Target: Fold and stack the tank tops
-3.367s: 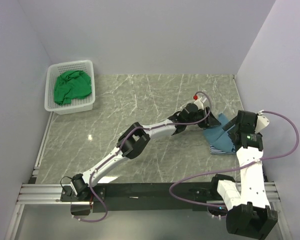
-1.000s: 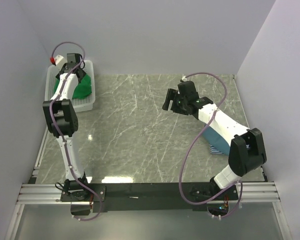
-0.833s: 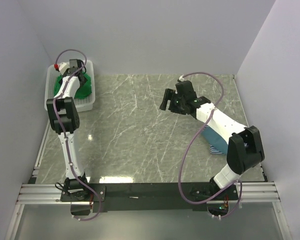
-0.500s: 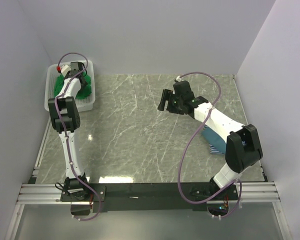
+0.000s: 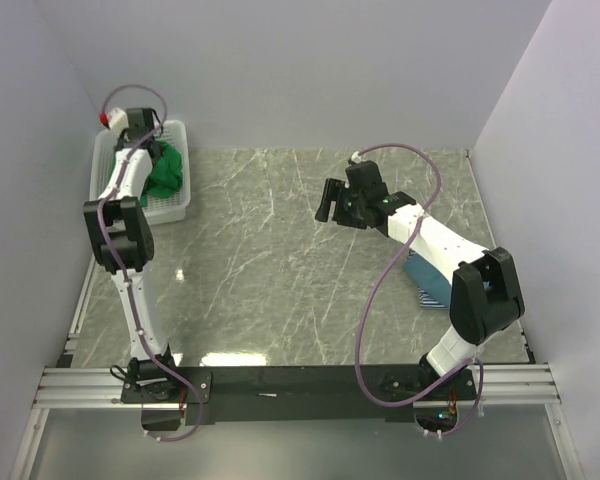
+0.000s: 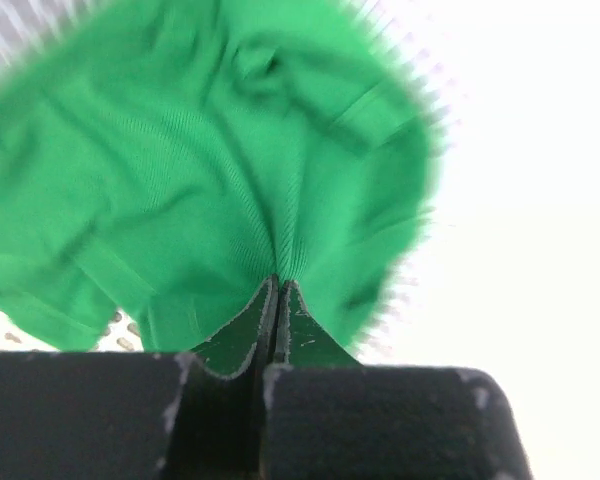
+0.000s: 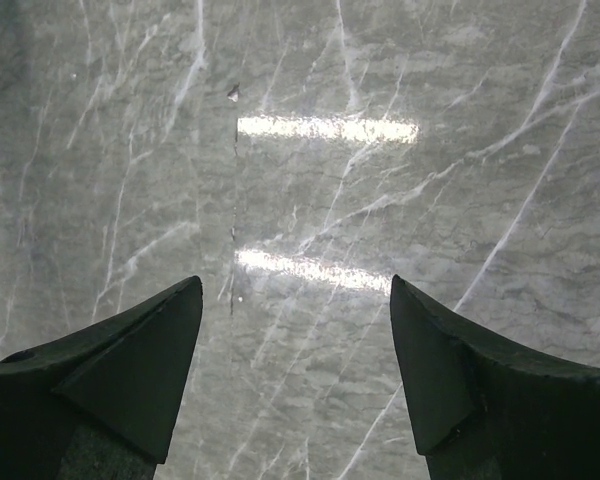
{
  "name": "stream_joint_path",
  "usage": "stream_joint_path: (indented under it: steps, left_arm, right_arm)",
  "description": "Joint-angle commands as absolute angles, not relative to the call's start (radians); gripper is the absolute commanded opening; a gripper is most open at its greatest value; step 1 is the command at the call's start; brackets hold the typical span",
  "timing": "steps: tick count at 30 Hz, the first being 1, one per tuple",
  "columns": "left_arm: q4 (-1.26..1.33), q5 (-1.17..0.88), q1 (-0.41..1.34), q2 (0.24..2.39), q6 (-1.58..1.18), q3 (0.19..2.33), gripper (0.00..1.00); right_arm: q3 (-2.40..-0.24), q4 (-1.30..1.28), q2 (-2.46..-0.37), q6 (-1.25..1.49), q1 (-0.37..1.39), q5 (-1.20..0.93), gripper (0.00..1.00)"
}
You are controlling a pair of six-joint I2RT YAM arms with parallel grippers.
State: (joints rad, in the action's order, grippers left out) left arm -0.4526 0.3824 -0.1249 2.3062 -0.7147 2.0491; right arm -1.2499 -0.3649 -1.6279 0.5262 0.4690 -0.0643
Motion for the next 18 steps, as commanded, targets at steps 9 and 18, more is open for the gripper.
stream_joint_path:
  steps: [9, 18]
  left_arm:
    - [-0.296, 0.275, -0.121, 1.899, -0.64, 2.097, 0.0]
    - [-0.244, 0.199, -0.031, 1.787, -0.578, 2.293, 0.0]
  right_arm:
    - [-1.321, -0.348, -1.634, 0.519, 0.479, -0.071, 0.81]
    - [-1.402, -0.388, -1.628, 0.479, 0.479, -0.054, 0.81]
